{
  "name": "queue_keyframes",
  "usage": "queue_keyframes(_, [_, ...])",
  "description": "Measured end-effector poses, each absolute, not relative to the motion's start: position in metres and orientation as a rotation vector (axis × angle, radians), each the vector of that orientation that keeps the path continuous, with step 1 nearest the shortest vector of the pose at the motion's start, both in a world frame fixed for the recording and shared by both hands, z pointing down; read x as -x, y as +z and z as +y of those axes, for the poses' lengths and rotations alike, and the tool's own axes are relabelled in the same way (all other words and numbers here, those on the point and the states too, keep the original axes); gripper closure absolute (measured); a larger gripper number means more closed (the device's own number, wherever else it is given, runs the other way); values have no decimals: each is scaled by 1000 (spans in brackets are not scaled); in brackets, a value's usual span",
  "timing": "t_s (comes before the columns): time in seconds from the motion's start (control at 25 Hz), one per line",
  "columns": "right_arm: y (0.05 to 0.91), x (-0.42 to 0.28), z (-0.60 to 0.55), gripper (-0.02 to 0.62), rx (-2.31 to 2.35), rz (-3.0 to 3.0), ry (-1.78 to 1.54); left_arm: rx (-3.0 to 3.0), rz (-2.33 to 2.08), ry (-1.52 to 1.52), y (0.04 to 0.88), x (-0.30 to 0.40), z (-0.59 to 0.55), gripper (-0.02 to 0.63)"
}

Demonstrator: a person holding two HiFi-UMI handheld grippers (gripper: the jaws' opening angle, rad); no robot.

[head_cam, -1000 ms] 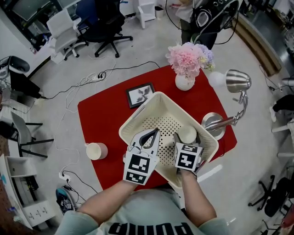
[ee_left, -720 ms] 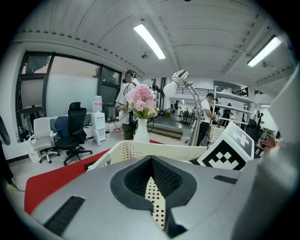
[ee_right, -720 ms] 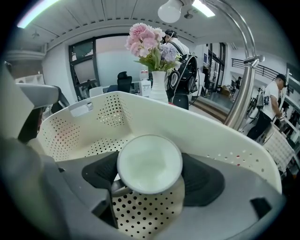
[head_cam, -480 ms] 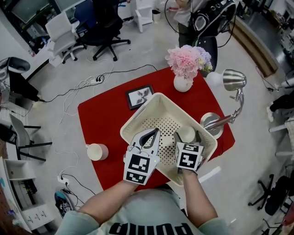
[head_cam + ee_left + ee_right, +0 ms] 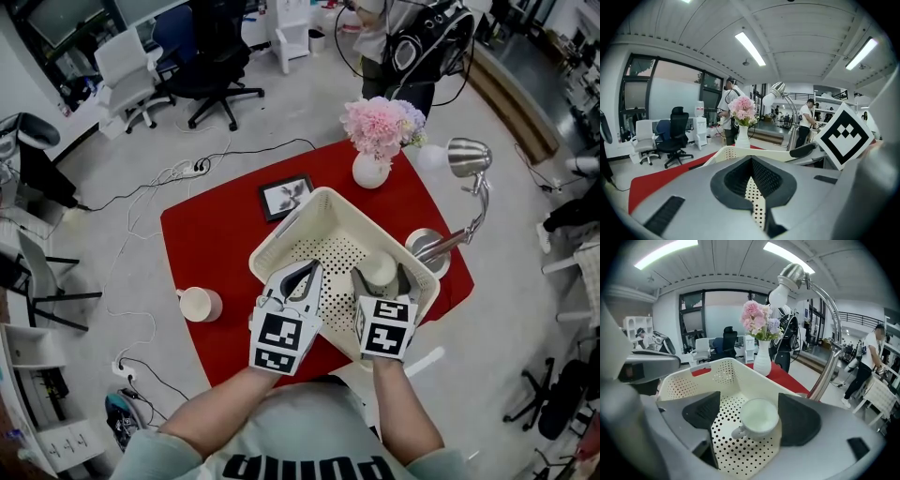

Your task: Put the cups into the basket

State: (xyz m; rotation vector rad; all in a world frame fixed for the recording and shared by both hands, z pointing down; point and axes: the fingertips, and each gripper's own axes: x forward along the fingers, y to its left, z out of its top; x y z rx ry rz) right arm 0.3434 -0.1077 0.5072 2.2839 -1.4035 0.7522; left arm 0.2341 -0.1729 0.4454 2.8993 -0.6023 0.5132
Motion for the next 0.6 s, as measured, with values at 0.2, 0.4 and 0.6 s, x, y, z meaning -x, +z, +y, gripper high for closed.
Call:
queue_keyframes(0.2, [494,-317,-102,210,-2254,-1482,721,-2899,-640,489,441,-218,-168,601])
queue_keyframes(0.4, [488,-275,-102,212,-2158,-1577,707,-2879,-707,468,436,-189,-166,601])
queue_keyframes(0.6, [480,-233,-105,227,-2060,-1676,681,-2849,-793,462,430,-155,-166,601])
